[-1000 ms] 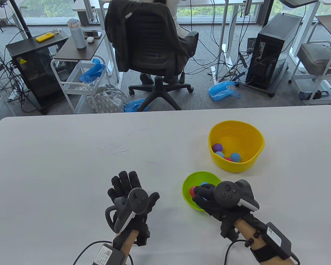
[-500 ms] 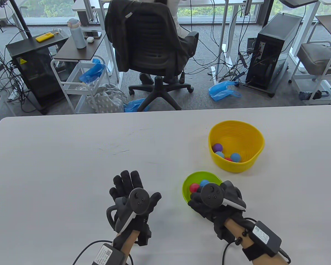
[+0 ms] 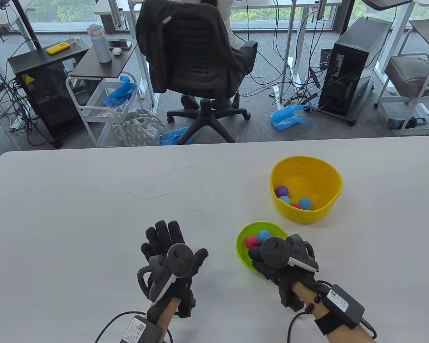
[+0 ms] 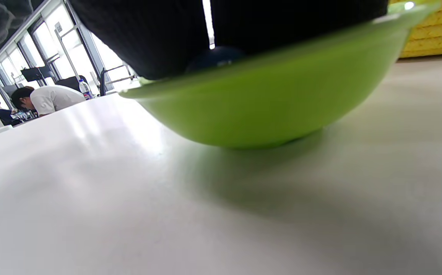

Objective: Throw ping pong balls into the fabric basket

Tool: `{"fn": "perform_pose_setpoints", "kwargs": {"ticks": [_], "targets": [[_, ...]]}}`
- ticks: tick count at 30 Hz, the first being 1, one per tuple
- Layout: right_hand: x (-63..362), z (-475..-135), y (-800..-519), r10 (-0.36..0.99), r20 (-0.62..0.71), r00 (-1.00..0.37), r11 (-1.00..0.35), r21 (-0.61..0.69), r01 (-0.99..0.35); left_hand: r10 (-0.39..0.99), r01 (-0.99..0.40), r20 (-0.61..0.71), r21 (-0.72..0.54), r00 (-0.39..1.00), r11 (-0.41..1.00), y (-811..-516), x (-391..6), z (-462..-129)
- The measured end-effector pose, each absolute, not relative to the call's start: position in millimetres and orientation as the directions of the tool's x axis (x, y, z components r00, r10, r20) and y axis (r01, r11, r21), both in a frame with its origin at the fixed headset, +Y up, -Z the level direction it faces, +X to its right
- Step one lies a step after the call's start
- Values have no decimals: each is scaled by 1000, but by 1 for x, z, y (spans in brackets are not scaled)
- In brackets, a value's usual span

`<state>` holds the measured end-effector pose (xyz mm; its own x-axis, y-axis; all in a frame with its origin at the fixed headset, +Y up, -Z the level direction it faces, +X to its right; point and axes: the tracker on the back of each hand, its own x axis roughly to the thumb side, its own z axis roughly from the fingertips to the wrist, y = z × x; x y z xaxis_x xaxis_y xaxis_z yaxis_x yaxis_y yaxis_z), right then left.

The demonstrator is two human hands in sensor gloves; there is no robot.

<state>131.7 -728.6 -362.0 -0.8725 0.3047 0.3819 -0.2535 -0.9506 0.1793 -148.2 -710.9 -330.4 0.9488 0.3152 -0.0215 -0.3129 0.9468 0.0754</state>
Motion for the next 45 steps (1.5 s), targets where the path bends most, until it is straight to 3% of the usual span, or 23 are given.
{"fn": "perform_pose_setpoints", "kwargs": {"ticks": [8, 14, 18, 26, 39, 45], "targets": [[168, -359, -695, 606, 386, -696, -784, 145, -603, 295, -291, -37, 81, 955, 953, -710, -149, -331], [202, -362, -678, 851, 363, -380, -475, 222, -852, 283, -279, -45, 82, 958, 957, -709, -150, -330], [221, -367, -678, 935, 323, -149, -243, 277, -929, 279, -275, -42, 79, 959, 958, -710, -149, -330], [257, -385, -705, 961, 178, 213, 161, 268, -950, 286, -284, -25, 62, 958, 957, -711, -144, -329], [298, -409, -735, 923, 43, 382, 382, 3, -924, 287, -286, -16, 40, 958, 957, -714, -137, -330], [305, -415, -731, 853, 42, 521, 511, 138, -848, 286, -285, -12, 40, 958, 958, -713, -136, -330]]}}
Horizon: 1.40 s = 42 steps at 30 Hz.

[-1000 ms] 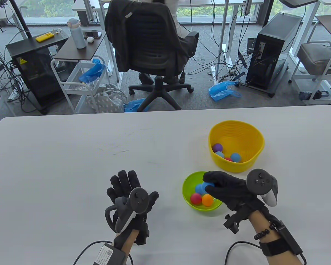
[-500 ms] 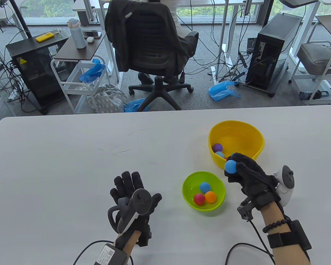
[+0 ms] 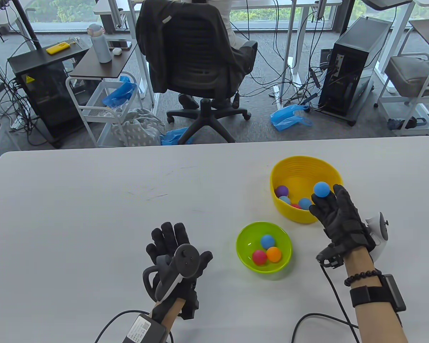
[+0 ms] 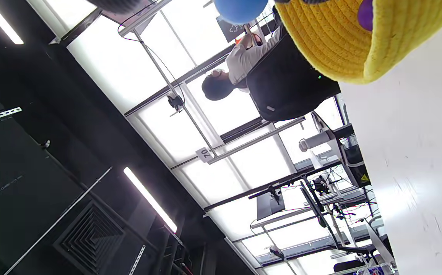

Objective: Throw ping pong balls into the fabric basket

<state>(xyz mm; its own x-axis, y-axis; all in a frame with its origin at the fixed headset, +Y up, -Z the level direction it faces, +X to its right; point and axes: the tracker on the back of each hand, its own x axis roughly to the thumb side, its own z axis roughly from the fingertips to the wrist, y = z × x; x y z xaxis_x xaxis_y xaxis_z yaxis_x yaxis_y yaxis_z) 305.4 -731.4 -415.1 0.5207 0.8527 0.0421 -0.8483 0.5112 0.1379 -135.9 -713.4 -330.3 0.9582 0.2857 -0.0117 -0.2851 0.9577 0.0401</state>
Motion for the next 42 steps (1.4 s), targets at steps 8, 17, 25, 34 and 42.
{"fn": "perform_pose_setpoints", "kwargs": {"ticks": [8, 17, 25, 34, 42], "targets": [[308, -408, -716, 914, 114, 388, 379, 95, -920, 271, -270, -18, 45, 962, 962, -712, -136, -330], [283, -385, -670, 918, 307, -250, -236, -82, -968, 256, -254, -23, 61, 966, 965, -712, -138, -330], [233, -361, -655, 700, 404, -589, -603, -108, -790, 267, -266, -13, 64, 964, 962, -712, -137, -330], [173, -346, -673, 626, 372, -685, -768, 144, -624, 310, -309, -7, 60, 951, 949, -712, -137, -330], [148, -354, -700, 536, 328, -778, -843, 251, -475, 311, -311, 2, 57, 950, 949, -713, -137, -331]]}}
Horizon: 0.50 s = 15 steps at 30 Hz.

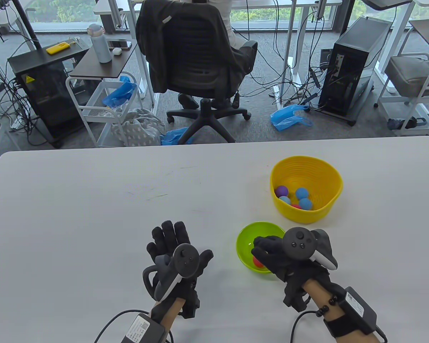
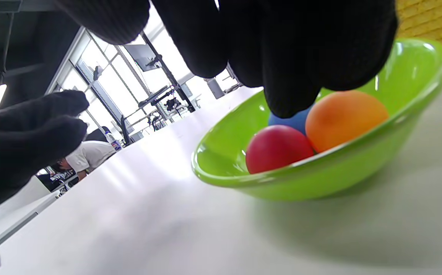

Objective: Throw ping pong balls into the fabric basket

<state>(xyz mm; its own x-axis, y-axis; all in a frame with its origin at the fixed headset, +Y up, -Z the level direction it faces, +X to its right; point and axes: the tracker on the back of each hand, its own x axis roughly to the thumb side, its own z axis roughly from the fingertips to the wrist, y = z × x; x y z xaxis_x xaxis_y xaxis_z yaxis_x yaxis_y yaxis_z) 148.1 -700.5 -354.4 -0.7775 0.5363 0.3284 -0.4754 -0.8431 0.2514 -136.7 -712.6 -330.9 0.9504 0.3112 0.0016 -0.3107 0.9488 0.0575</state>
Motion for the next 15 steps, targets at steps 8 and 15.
{"fn": "perform_pose_setpoints", "kwargs": {"ticks": [8, 15], "targets": [[134, -360, -711, 439, 300, -847, -888, 293, -356, 302, -301, 3, 67, 953, 951, -712, -135, -331], [125, -369, -720, 375, 298, -878, -904, 326, -276, 280, -279, 4, 83, 960, 957, -710, -134, -331]]}}
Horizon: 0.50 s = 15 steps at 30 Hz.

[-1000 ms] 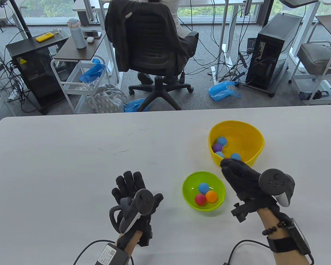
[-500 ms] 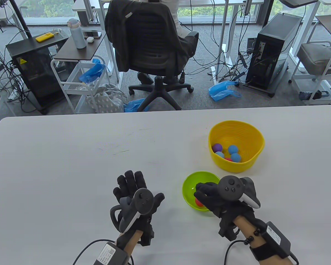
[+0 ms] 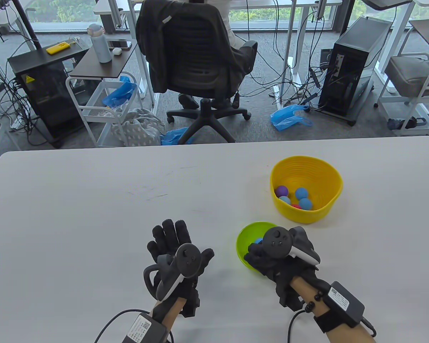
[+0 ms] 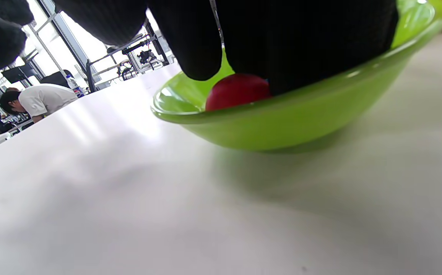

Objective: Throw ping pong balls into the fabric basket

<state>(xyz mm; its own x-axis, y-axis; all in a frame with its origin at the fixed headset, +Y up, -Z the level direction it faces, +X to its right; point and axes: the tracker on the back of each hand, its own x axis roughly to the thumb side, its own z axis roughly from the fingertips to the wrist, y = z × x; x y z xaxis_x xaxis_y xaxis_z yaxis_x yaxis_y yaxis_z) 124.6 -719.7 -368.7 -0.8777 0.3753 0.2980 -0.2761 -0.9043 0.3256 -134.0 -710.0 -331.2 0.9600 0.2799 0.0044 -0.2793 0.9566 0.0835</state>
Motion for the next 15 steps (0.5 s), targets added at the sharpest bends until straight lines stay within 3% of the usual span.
{"fn": "perform_pose_setpoints", "kwargs": {"ticks": [6, 15], "targets": [[119, -376, -734, 345, 299, -890, -904, 362, -229, 281, -279, -6, 98, 960, 955, -708, -137, -331], [112, -376, -739, 232, 348, -908, -948, 290, -131, 263, -261, -11, 92, 965, 961, -709, -135, -330]]}}
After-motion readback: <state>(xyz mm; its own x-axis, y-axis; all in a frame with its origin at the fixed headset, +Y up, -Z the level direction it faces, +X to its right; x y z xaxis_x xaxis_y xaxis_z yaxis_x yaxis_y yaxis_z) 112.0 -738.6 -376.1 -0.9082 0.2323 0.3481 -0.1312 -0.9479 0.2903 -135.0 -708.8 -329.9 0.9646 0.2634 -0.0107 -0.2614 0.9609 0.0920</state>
